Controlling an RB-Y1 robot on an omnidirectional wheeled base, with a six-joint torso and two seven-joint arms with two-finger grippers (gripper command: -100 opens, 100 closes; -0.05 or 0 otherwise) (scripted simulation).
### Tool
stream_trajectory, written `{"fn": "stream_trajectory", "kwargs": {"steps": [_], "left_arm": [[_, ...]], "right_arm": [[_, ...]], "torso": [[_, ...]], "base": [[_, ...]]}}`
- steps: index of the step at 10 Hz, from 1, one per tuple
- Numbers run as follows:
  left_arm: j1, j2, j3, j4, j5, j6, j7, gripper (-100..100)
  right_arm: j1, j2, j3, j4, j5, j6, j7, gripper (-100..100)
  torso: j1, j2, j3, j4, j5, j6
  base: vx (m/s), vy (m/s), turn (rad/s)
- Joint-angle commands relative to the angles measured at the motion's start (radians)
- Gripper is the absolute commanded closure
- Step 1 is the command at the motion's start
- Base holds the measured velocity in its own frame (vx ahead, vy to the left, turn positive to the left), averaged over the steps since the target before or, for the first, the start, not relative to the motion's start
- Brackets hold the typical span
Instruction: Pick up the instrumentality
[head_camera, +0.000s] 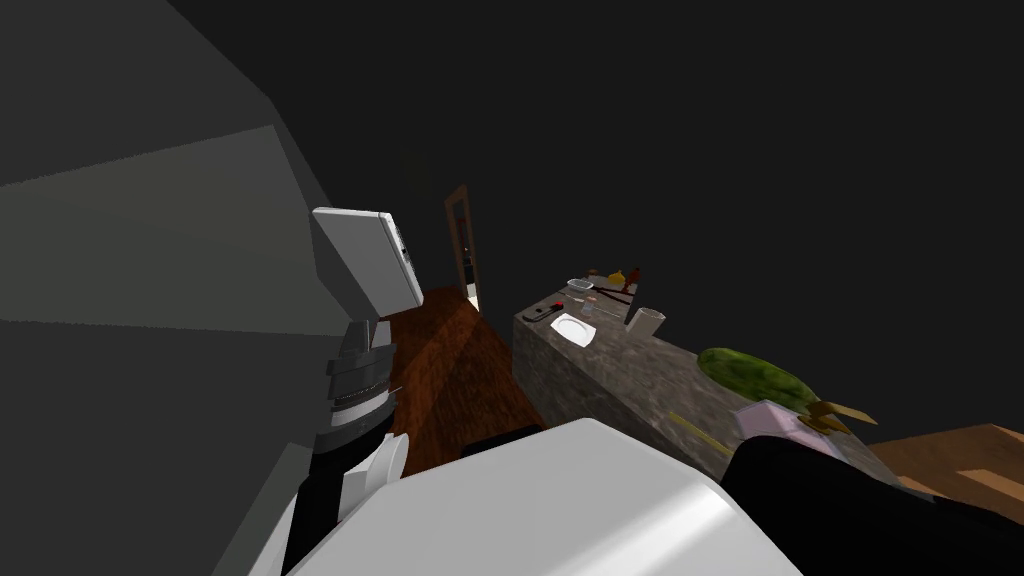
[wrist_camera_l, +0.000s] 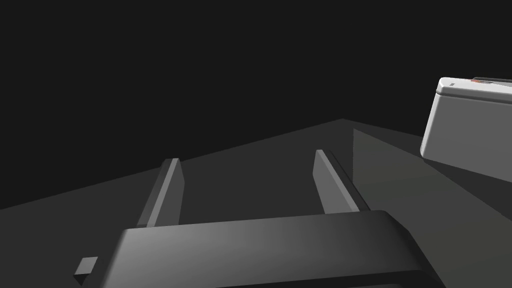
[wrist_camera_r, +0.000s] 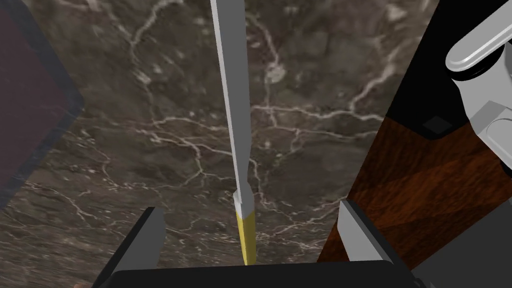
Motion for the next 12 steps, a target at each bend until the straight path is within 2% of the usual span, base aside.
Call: {"fn": "stream_trajectory", "kwargs": {"steps": [1, 2, 3, 4, 5, 6, 10, 11, 12], "left_arm": [[0.000, 0.000, 0.000, 0.000, 0.000, 0.000, 0.000, 0], [0.000, 0.000, 0.000, 0.000, 0.000, 0.000, 0.000, 0], [0.000, 0.000, 0.000, 0.000, 0.000, 0.000, 0.000, 0], [0.000, 0.000, 0.000, 0.000, 0.000, 0.000, 0.000, 0], [0.000, 0.000, 0.000, 0.000, 0.000, 0.000, 0.000, 0], [0.000, 0.000, 0.000, 0.000, 0.000, 0.000, 0.000, 0], [0.000, 0.000, 0.000, 0.000, 0.000, 0.000, 0.000, 0], [0.000, 0.000, 0.000, 0.000, 0.000, 0.000, 0.000, 0], [0.000, 0.000, 0.000, 0.000, 0.000, 0.000, 0.000, 0]], "right_arm": [[0.000, 0.000, 0.000, 0.000, 0.000, 0.000, 0.000, -100], [0.000, 0.000, 0.002, -0.002, 0.000, -0.003, -0.001, 0], [-0.022, 0.026, 0.025, 0.004, 0.007, 0.027, 0.007, -100], [-0.027, 0.033, 0.031, 0.005, 0.009, 0.035, 0.009, -100], [-0.021, 0.025, 0.025, 0.005, 0.007, 0.023, 0.008, -100], [-0.021, 0.026, 0.025, 0.002, 0.007, 0.028, 0.006, 100], [-0.021, 0.026, 0.025, 0.002, 0.007, 0.027, 0.007, 100], [-0.021, 0.026, 0.025, 0.002, 0.007, 0.027, 0.007, 0], [0.000, 0.000, 0.002, -0.001, 0.000, -0.003, -0.001, 100]], "torso": [[0.000, 0.000, 0.000, 0.000, 0.000, 0.000], [0.004, 0.000, 0.000, 0.000, 0.001, 0.001], [0.006, 0.000, 0.000, 0.000, 0.002, 0.001], [0.007, -0.001, 0.000, 0.000, 0.002, 0.000], [0.008, -0.002, -0.001, 0.000, 0.002, 0.000], [0.008, -0.001, -0.001, 0.000, 0.002, 0.001], [0.007, 0.000, 0.000, 0.000, 0.001, 0.001], [0.007, 0.000, 0.000, 0.000, 0.001, 0.001], [0.007, 0.000, 0.000, 0.000, 0.001, 0.001]], "base": [[0.001, -0.047, 0.026], [0.000, -0.010, -0.001], [0.021, 0.001, 0.118], [0.032, 0.007, 0.095], [0.014, 0.003, 0.012], [0.000, 0.000, 0.000], [0.000, 0.000, 0.000], [0.000, 0.000, 0.000], [-0.021, -0.004, -0.152]]}}
